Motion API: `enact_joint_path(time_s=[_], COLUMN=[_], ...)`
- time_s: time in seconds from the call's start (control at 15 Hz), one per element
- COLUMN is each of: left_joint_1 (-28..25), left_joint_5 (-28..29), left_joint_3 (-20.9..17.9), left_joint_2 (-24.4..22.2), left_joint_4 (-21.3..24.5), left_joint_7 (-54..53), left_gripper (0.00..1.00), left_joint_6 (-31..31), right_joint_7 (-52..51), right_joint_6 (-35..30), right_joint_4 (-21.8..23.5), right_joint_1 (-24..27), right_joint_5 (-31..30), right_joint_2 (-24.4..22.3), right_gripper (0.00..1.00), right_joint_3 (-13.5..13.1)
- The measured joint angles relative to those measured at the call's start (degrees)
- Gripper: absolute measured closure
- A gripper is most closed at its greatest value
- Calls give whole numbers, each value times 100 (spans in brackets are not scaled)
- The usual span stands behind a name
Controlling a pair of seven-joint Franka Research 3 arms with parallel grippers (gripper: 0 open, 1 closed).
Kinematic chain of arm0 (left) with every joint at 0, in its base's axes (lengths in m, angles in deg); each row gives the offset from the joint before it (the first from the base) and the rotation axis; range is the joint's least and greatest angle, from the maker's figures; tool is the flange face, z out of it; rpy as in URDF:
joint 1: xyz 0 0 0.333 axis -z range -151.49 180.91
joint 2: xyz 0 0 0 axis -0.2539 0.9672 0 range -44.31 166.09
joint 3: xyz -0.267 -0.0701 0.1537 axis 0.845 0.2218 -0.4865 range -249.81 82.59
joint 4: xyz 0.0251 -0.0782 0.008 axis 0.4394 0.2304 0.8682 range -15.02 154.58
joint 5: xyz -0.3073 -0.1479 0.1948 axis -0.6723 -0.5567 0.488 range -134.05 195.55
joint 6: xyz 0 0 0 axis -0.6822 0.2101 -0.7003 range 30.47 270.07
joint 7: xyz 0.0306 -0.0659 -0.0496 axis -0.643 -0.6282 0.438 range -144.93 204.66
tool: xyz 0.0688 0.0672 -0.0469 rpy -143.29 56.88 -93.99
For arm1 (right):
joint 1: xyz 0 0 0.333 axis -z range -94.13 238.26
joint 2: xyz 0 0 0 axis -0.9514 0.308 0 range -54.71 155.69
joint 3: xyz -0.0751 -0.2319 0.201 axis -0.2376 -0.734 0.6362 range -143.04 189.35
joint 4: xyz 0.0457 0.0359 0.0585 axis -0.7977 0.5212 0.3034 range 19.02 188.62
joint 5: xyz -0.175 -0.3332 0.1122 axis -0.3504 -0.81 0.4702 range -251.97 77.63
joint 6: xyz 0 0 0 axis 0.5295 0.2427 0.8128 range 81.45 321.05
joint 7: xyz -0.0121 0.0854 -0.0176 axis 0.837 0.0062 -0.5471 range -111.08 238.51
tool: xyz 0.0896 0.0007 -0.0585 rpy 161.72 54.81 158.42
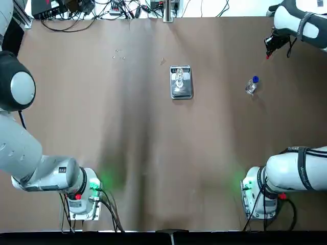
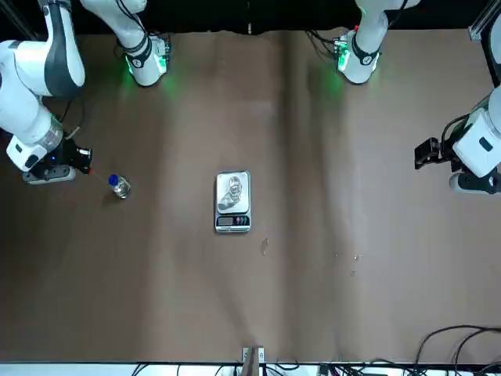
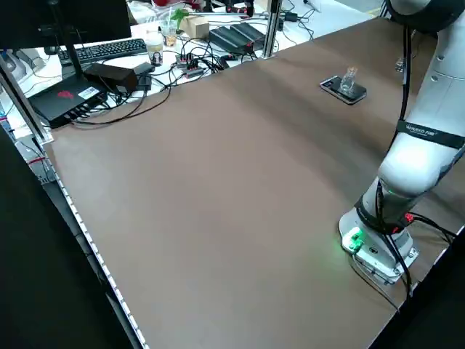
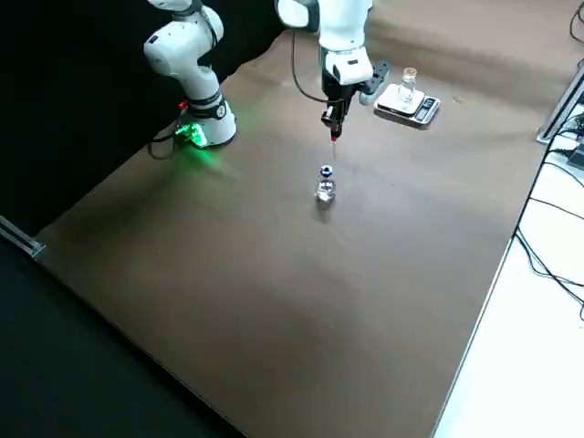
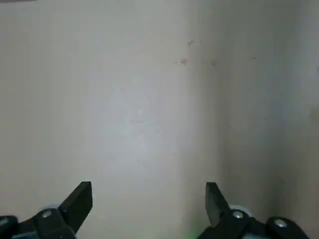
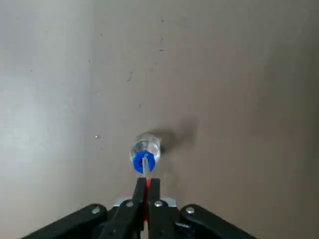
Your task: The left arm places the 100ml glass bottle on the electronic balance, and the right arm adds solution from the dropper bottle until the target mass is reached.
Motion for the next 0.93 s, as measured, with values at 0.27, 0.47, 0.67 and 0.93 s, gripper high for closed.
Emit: enact_joint_path(time_s=[0.27,0.47,0.67,0.93], left_joint_1=[0,0,-1,-1], left_joint_5=[0,0,0,0], left_joint_3=[0,0,0,-1], left_joint_2=[0,0,0,0], left_joint_4=[1,2,2,2], left_joint_7=[0,0,0,0], left_gripper=[0,0,0,0], left_joint_6=[0,0,0,0], right_joint_7=[-109,-113,-116,-125], right_joint_6=[105,132,217,454], right_joint_4=[152,297,420,601], right_joint_1=[82,82,82,81], right_joint_5=[0,-1,-1,-1], right_joint_2=[0,0,0,0], right_gripper=[96,96,96,96], right_joint_3=[8,32,43,54])
